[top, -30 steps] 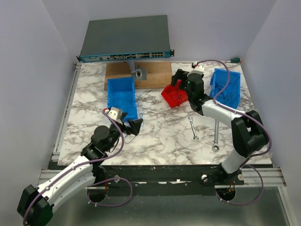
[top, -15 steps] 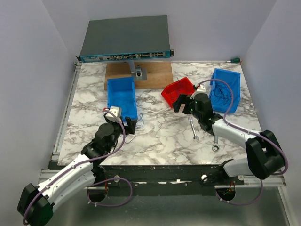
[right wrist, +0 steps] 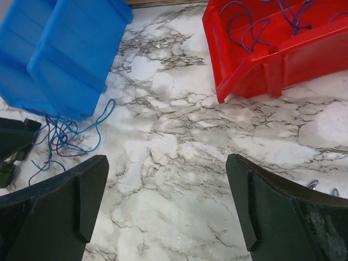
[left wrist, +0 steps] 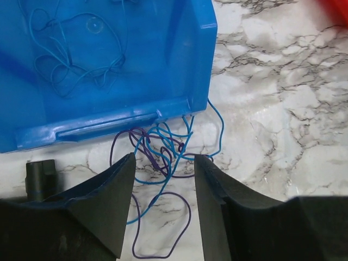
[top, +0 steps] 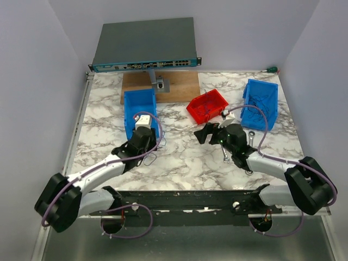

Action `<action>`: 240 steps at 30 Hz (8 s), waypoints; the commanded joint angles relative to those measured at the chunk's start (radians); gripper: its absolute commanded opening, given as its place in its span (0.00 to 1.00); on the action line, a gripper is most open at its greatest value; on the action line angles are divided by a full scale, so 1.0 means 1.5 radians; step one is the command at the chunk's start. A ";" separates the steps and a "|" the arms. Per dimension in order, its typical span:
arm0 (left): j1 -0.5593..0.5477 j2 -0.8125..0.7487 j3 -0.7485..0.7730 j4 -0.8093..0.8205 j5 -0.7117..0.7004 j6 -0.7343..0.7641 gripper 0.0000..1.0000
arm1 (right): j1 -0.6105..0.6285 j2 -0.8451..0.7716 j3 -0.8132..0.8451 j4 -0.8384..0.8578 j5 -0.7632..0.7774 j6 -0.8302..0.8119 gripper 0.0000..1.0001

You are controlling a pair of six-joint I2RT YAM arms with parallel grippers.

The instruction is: Untangle the cables

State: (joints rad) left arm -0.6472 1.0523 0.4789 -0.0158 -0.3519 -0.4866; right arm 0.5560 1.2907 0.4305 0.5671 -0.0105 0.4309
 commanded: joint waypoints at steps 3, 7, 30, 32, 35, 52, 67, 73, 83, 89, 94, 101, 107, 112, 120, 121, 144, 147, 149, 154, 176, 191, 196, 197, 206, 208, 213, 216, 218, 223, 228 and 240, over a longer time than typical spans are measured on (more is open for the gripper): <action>0.033 0.135 0.067 -0.029 0.006 -0.021 0.41 | 0.012 0.025 -0.007 0.076 -0.024 0.007 0.97; 0.050 0.170 0.091 -0.043 0.030 -0.020 0.08 | 0.016 0.034 -0.010 0.088 -0.029 0.006 0.96; 0.038 -0.006 -0.053 0.232 0.525 0.119 0.00 | 0.141 0.171 0.019 0.222 -0.277 -0.101 0.79; 0.039 -0.009 -0.056 0.238 0.532 0.118 0.00 | 0.144 0.173 0.018 0.232 -0.294 -0.101 0.71; 0.038 -0.009 -0.059 0.249 0.546 0.118 0.00 | 0.148 0.179 0.023 0.229 -0.298 -0.102 0.58; 0.039 -0.159 -0.130 0.246 0.353 0.108 0.00 | 0.148 0.069 -0.062 0.244 0.081 -0.034 0.01; -0.015 -0.074 -0.098 0.307 0.619 0.196 0.00 | 0.143 0.049 -0.004 0.206 -0.198 -0.029 0.77; -0.038 -0.072 -0.091 0.297 0.611 0.219 0.00 | 0.136 0.090 0.058 0.117 -0.306 0.004 0.80; -0.058 -0.081 -0.089 0.278 0.565 0.244 0.00 | 0.135 0.139 0.125 -0.037 -0.411 0.096 0.74; -0.074 -0.089 -0.090 0.263 0.522 0.260 0.00 | 0.135 0.142 0.196 -0.198 -0.449 0.106 0.63; -0.096 -0.100 -0.089 0.245 0.446 0.274 0.00 | 0.135 0.158 0.232 -0.276 -0.499 0.129 0.29; -0.103 -0.133 -0.102 0.241 0.386 0.274 0.00 | 0.129 0.121 0.253 -0.335 -0.428 0.131 0.01; -0.103 -0.125 -0.098 0.244 0.413 0.268 0.00 | 0.037 0.042 0.240 -0.377 -0.216 0.132 0.01; -0.103 -0.133 -0.099 0.240 0.363 0.245 0.00 | -0.014 -0.049 0.238 -0.430 0.057 0.115 0.01; -0.103 -0.209 -0.142 0.255 0.312 0.236 0.00 | -0.032 -0.060 0.260 -0.435 -0.123 -0.009 0.72; -0.103 -0.203 -0.138 0.254 0.316 0.236 0.00 | -0.032 -0.050 0.260 -0.435 -0.190 -0.031 0.81; -0.103 -0.195 -0.134 0.267 0.375 0.236 0.00 | 0.217 0.055 0.097 -0.089 -0.058 -0.233 0.73; -0.103 -0.196 -0.136 0.270 0.380 0.235 0.00 | 0.216 0.054 0.078 -0.037 -0.034 -0.225 0.60; -0.103 -0.194 -0.135 0.272 0.382 0.234 0.00 | 0.217 0.056 0.072 -0.010 -0.054 -0.223 0.50; -0.103 -0.190 -0.133 0.275 0.383 0.231 0.00 | 0.217 0.077 0.075 0.012 -0.125 -0.221 0.54; -0.103 -0.192 -0.130 0.282 0.444 0.225 0.00 | 0.226 0.090 0.028 0.139 -0.323 -0.203 0.46; -0.084 -0.371 -0.136 0.047 -0.200 0.014 0.00 | 0.195 -0.127 -0.003 -0.190 0.395 -0.031 0.01; -0.032 -0.426 -0.097 -0.108 -0.331 -0.096 0.00 | 0.091 -0.199 0.031 -0.351 0.472 0.091 0.01; -0.015 -0.430 -0.088 -0.132 -0.340 -0.115 0.00 | 0.064 -0.210 0.042 -0.375 0.475 0.107 0.01; 0.087 -0.394 -0.019 -0.134 -0.303 -0.121 0.00 | -0.002 -0.217 0.161 -0.445 0.517 0.088 0.01; 0.097 -0.374 0.005 -0.109 -0.286 -0.082 0.00 | -0.015 -0.224 0.172 -0.444 0.507 0.082 0.01; 0.098 -0.297 0.106 -0.106 -0.200 -0.046 0.00 | -0.016 -0.231 0.188 -0.438 0.491 0.076 0.01; 0.098 -0.275 0.173 -0.117 -0.169 -0.017 0.00 | -0.016 -0.231 0.195 -0.435 0.487 0.066 0.01; 0.098 -0.255 0.217 -0.131 -0.162 0.004 0.00 | -0.016 -0.232 0.198 -0.433 0.487 0.063 0.01; 0.099 -0.178 0.323 -0.160 -0.175 0.056 0.00 | -0.016 -0.237 0.198 -0.424 0.482 0.054 0.01; 0.106 -0.112 0.370 -0.120 -0.170 0.101 0.00 | -0.016 -0.241 0.198 -0.420 0.474 0.050 0.01; 0.167 0.091 0.346 -0.031 -0.131 0.043 0.00 | -0.017 -0.250 0.209 -0.412 0.472 0.035 0.01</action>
State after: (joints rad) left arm -0.4286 1.1141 1.0489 -0.1410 -0.5915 -0.3641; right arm 0.5346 0.9287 0.7010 -0.0616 0.6964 0.5041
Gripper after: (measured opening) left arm 0.012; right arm 0.043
